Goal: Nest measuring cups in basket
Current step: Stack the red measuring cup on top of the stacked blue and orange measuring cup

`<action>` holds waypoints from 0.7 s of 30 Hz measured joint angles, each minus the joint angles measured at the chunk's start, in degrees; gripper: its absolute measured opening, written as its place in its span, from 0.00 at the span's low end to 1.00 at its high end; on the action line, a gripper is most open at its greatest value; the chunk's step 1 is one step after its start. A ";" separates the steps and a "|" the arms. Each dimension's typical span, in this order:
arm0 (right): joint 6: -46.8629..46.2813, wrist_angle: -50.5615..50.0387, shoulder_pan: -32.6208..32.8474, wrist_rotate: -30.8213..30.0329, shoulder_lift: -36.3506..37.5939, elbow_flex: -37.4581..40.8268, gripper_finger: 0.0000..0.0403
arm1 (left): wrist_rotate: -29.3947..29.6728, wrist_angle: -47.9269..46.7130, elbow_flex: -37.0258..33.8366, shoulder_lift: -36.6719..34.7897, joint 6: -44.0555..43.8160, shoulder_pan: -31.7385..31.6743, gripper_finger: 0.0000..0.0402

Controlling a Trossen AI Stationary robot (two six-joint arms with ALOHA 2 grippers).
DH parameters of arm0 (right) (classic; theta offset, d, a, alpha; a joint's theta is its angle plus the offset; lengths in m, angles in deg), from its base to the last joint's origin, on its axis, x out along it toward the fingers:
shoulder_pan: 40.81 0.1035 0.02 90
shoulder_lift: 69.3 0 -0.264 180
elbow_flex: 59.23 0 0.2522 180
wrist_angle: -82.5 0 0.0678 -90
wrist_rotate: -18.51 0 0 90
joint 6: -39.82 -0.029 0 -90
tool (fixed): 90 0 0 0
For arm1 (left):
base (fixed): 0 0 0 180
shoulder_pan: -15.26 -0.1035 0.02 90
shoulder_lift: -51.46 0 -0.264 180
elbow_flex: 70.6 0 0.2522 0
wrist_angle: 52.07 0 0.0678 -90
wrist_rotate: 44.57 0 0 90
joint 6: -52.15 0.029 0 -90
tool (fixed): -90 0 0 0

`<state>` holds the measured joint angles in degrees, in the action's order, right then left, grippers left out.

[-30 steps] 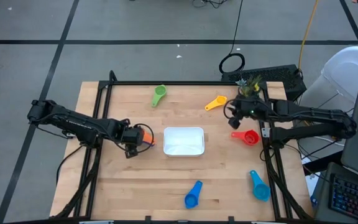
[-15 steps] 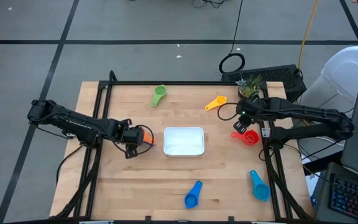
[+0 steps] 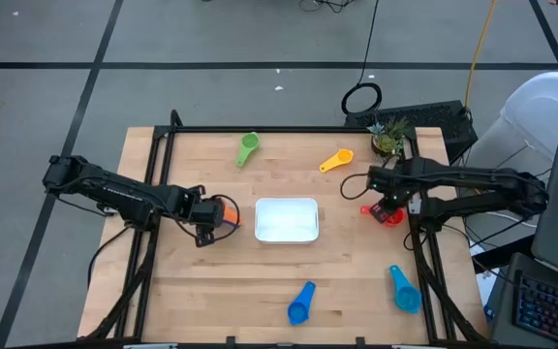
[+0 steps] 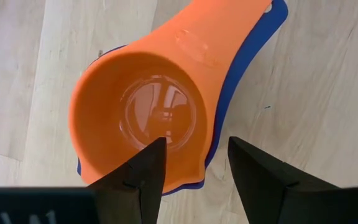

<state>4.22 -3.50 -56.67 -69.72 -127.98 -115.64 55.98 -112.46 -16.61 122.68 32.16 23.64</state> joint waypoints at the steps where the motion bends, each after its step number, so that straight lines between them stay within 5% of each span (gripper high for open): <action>1: 0.05 0.02 0.00 0.12 -0.01 1.08 0.24 | 0.00 0.04 0.00 0.00 0.10 0.00 0.44; 12: -1.01 2.10 1.71 7.52 -0.30 2.53 0.28 | -0.03 0.02 0.50 0.02 2.18 0.00 0.44; 21: -1.86 2.78 6.67 7.03 -2.65 2.85 0.30 | 0.00 -0.06 4.24 0.02 3.68 0.00 0.44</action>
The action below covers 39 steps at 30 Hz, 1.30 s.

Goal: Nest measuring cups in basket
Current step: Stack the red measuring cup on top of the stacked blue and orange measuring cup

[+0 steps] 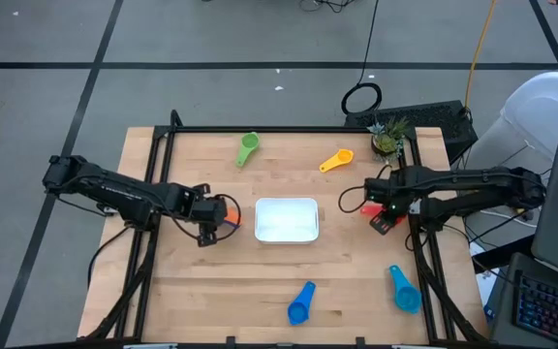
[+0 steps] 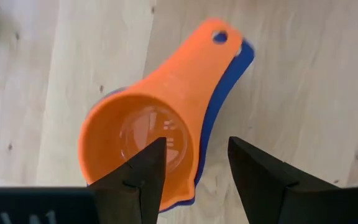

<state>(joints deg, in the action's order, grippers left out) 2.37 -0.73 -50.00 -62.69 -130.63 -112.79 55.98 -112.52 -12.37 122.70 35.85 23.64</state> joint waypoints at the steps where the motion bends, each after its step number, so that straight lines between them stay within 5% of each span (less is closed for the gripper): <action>1: 0.04 0.23 0.40 0.02 -0.62 0.29 0.30 | 0.00 0.03 0.62 0.00 0.19 0.00 0.44; 12: 1.87 5.58 1.84 -4.75 -5.94 3.24 0.29 | 3.70 0.05 6.03 0.00 2.29 0.00 0.44; 18: 6.23 6.56 1.84 -5.76 -6.55 3.24 0.04 | 6.63 0.18 6.06 0.00 2.05 0.00 0.44; 23: 10.06 8.37 2.20 -8.83 -6.55 2.54 0.01 | 7.86 0.25 6.05 0.00 1.71 0.00 0.44; 32: 22.52 10.34 7.76 -16.60 -6.55 -10.53 0.00 | 12.78 2.16 6.03 -0.94 7.13 0.00 0.44; 39: 33.01 20.76 10.22 -12.56 -6.50 -21.90 0.00 | 13.54 14.82 6.03 -5.50 15.97 0.06 0.44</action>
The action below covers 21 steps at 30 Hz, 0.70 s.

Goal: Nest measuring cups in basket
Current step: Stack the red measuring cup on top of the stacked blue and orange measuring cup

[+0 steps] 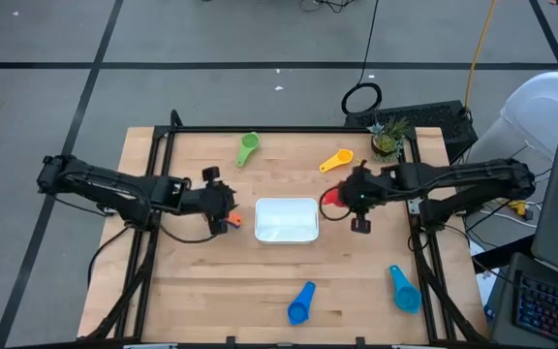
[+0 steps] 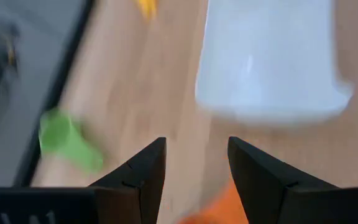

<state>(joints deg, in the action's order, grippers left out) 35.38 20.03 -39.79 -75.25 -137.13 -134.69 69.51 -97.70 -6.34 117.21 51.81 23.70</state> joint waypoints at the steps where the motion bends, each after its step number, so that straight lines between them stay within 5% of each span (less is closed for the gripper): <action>1: 1.08 2.84 -0.03 2.16 -0.01 -0.98 0.00 | -0.30 3.84 0.00 -0.97 2.21 0.18 0.44; 9: 5.19 8.19 0.14 16.03 -4.66 -5.87 0.00 | -7.70 22.71 0.02 -3.56 24.51 3.66 0.44; 15: 5.83 8.81 1.15 20.85 -10.49 -6.02 0.00 | -15.41 27.79 0.00 -0.78 26.45 3.88 0.44; 21: 5.35 13.52 0.86 27.89 -13.45 -6.05 0.00 | -15.95 36.33 0.02 6.02 32.91 6.34 0.44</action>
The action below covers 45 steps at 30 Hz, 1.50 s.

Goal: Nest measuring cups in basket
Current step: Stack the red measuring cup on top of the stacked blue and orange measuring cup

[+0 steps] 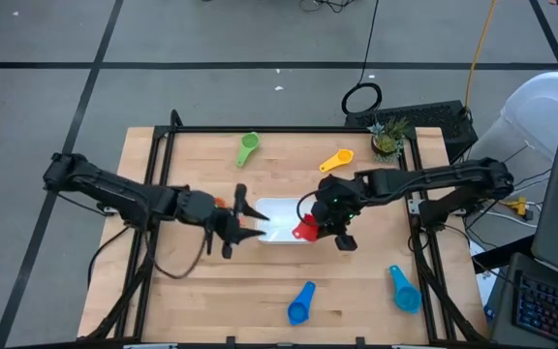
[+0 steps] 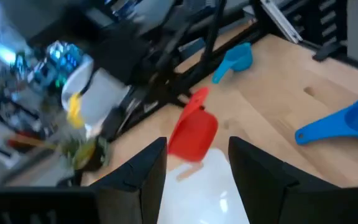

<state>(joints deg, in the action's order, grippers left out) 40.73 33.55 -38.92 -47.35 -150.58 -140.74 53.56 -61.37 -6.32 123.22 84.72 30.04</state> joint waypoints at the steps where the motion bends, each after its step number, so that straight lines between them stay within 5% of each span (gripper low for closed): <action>1: -0.17 0.52 0.00 0.35 -0.17 -0.01 0.00 | 0.57 1.24 0.00 1.34 2.59 0.57 0.44; 7: -0.42 0.70 0.00 1.33 -0.25 -1.66 0.00 | 8.38 8.99 -0.04 6.45 16.15 2.67 0.44; 19: -1.70 3.92 0.17 1.47 -0.22 -2.48 0.00 | 7.97 21.54 -0.04 13.05 21.33 1.84 0.44; 29: -1.33 5.09 0.46 3.13 -2.58 -2.48 0.00 | 8.32 33.13 -0.04 18.37 20.50 2.30 0.34; 36: -0.28 6.24 0.42 4.18 -2.54 -2.48 0.00 | 11.82 35.21 -0.07 18.39 6.90 2.39 0.04; 45: -1.52 6.67 -0.73 5.41 -2.46 -2.37 0.04 | 16.51 38.08 -0.09 19.46 2.45 4.06 0.01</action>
<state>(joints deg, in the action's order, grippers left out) 39.21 40.23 -39.66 -41.94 -153.04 -143.12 70.06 -23.29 -6.40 142.69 87.17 34.09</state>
